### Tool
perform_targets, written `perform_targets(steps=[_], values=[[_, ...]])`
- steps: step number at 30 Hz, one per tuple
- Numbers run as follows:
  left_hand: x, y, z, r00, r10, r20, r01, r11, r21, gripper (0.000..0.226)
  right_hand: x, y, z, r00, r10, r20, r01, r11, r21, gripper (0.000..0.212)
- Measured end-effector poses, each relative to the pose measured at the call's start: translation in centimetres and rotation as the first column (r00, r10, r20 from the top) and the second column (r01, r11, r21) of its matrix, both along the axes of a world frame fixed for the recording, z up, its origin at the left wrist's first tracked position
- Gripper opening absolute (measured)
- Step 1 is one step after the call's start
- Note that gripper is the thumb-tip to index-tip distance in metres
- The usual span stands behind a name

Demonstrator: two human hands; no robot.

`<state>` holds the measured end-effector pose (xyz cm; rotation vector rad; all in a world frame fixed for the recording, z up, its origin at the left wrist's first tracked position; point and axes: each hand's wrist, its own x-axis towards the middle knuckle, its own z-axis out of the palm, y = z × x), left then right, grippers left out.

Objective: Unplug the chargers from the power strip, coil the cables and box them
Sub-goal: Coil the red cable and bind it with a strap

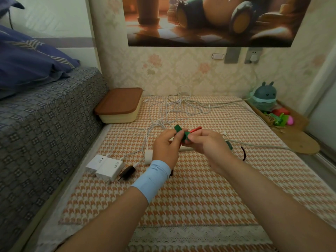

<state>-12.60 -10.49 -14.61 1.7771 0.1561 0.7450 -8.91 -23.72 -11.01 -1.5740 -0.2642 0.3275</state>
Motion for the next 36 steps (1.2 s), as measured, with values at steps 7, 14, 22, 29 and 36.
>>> perform_targets(steps=[7,14,22,29,36], values=[[-1.0,1.0,0.5,0.941,-0.247,-0.233,0.103,0.862,-0.496,0.024,0.4,-0.5,-0.9,0.913,0.23,0.337,-0.106,0.931,-0.35,0.015],[-1.0,1.1,0.4,0.942,-0.193,-0.274,-0.042,0.743,-0.668,0.02,0.0,0.8,-2.2,0.919,0.205,0.336,-0.089,0.94,-0.329,0.012],[0.0,1.9,0.4,0.894,-0.167,-0.417,-0.192,0.697,-0.691,0.024,0.2,1.1,-3.1,0.905,0.2,0.375,-0.061,0.934,-0.353,0.012],[0.1,2.2,1.0,0.858,-0.401,-0.322,-0.078,0.517,-0.852,0.023,1.2,1.5,-3.5,0.906,0.236,0.351,-0.117,0.938,-0.327,0.014],[0.1,2.9,1.4,0.809,-0.519,-0.276,0.08,0.562,-0.824,0.023,1.5,0.8,-3.3,0.848,0.207,0.487,0.009,0.914,-0.405,0.01]])
